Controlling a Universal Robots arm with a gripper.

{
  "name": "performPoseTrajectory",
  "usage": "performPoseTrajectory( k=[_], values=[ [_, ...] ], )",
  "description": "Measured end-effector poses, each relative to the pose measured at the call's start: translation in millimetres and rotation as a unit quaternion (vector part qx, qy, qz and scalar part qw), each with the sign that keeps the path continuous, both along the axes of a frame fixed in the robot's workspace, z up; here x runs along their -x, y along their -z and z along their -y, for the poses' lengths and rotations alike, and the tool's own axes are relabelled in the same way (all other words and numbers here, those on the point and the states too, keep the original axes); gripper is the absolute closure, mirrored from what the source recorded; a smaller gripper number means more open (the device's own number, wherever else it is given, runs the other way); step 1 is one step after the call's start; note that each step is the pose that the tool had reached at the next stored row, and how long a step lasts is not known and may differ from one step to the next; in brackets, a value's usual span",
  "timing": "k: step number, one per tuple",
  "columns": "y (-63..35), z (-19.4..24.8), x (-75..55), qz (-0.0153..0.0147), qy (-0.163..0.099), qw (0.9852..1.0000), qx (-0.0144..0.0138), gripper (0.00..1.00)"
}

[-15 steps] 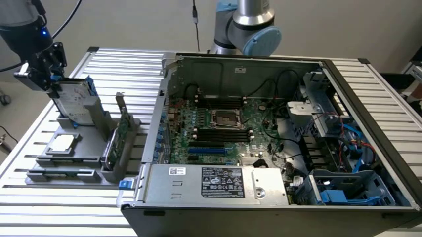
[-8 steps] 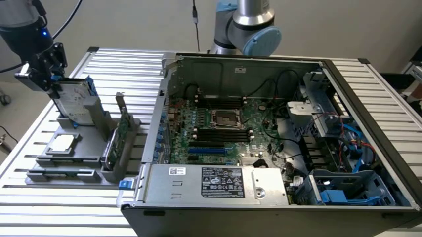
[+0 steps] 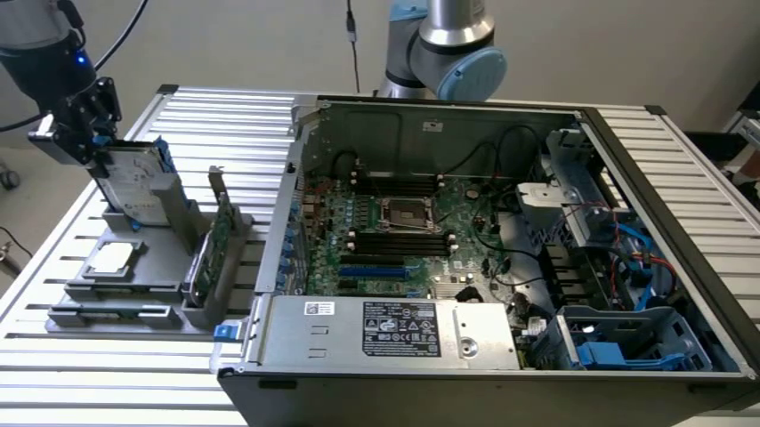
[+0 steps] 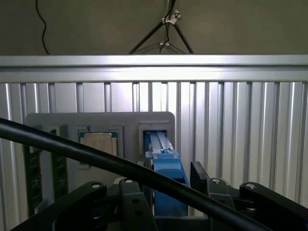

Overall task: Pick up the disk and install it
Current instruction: 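Pick up the disk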

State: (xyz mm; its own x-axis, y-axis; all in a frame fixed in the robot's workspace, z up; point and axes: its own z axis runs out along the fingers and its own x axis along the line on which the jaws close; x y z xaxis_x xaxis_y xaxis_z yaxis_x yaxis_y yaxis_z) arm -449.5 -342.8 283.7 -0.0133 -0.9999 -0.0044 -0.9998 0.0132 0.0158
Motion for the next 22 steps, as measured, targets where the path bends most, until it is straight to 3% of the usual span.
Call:
performPoseTrajectory(
  k=[3,8,10,11,17,19,20,22],
  values=[
    [0.1,0.0,-0.1,0.0018,-0.003,1.0000,0.0008,0.49],
    [0.1,0.0,0.0,0.0020,-0.003,1.0000,0.0012,0.49],
    [0.1,0.0,0.0,0.0020,-0.003,1.0000,0.0012,0.51],
    [0.1,0.0,0.0,0.0020,-0.003,1.0000,0.0013,0.58],
    [0.2,0.0,-0.1,0.0020,-0.003,1.0000,0.0015,0.58],
    [0.2,0.0,0.0,0.0020,-0.003,1.0000,0.0018,0.61],
    [0.2,0.0,0.0,0.0020,-0.003,1.0000,0.0021,0.67],
    [0.2,0.0,0.0,0.0020,-0.003,1.0000,0.0024,0.67]
  ],
)
